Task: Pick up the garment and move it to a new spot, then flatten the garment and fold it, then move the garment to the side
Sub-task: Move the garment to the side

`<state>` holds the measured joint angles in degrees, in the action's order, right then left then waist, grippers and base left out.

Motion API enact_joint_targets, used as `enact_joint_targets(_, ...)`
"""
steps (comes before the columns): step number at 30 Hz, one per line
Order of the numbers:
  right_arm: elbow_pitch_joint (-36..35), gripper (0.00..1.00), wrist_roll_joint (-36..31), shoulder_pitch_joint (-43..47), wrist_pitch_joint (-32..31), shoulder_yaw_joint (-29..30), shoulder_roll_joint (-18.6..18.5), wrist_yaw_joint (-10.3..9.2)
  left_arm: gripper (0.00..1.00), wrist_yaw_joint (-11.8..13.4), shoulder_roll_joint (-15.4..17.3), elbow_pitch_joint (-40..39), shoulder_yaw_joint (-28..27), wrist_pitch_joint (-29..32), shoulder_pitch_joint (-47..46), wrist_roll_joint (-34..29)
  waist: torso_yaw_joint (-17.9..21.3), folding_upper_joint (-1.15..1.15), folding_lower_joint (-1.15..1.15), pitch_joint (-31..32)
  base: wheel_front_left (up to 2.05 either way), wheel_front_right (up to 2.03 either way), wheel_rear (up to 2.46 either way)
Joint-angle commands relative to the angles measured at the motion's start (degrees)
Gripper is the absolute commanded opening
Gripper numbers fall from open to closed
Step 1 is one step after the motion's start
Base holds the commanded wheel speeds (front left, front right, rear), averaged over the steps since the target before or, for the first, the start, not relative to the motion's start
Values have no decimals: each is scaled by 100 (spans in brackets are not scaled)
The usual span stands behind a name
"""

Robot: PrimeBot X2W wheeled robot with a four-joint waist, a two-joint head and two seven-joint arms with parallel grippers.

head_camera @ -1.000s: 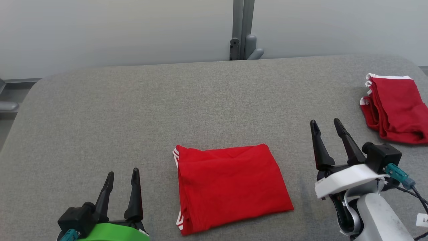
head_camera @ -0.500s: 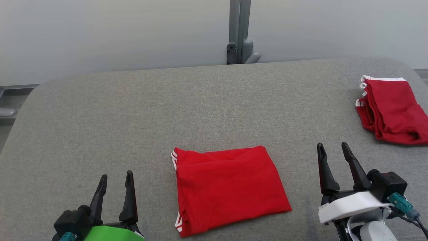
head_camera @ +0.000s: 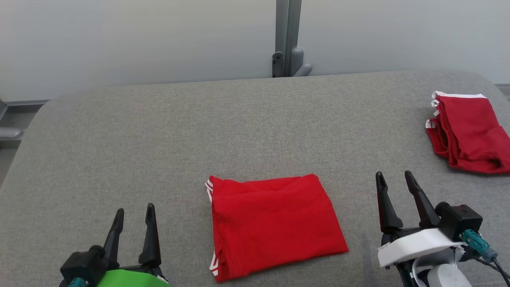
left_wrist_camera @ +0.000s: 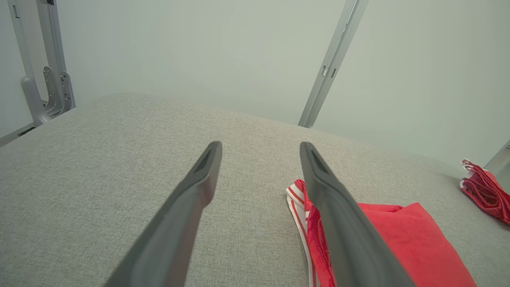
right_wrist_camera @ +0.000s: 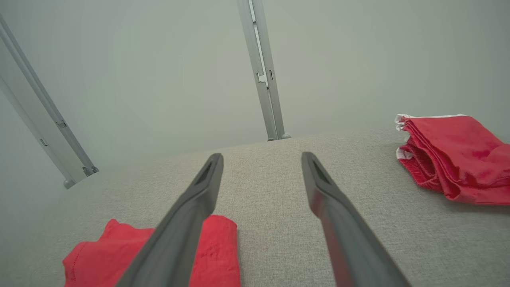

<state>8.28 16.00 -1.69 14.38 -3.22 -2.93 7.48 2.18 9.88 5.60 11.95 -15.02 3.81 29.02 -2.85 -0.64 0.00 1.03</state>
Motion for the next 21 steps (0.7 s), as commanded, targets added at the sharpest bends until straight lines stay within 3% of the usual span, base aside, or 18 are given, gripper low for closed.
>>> enact_joint_targets(1, 8, 100, -8, 60, -10, -8, -1, 0, 100, -21, -9, -6, -24, -17, 59, -47, -2, 64, 0, 1, 0, 0, 0)
enact_joint_targets(7, 68, 100, 94, -12, -252, -262, -40, 0, 100, -67, -43, 20, -40, -17, 54, -83, -37, 64, 0, -3, 0, 0, 0)
enact_joint_targets(21, 960, 100, 1123, -708, -1669, -1292, -1119, -3, 100, -156, -114, 126, 17, -17, -6, -144, -353, 64, 0, -112, 0, 0, 0)
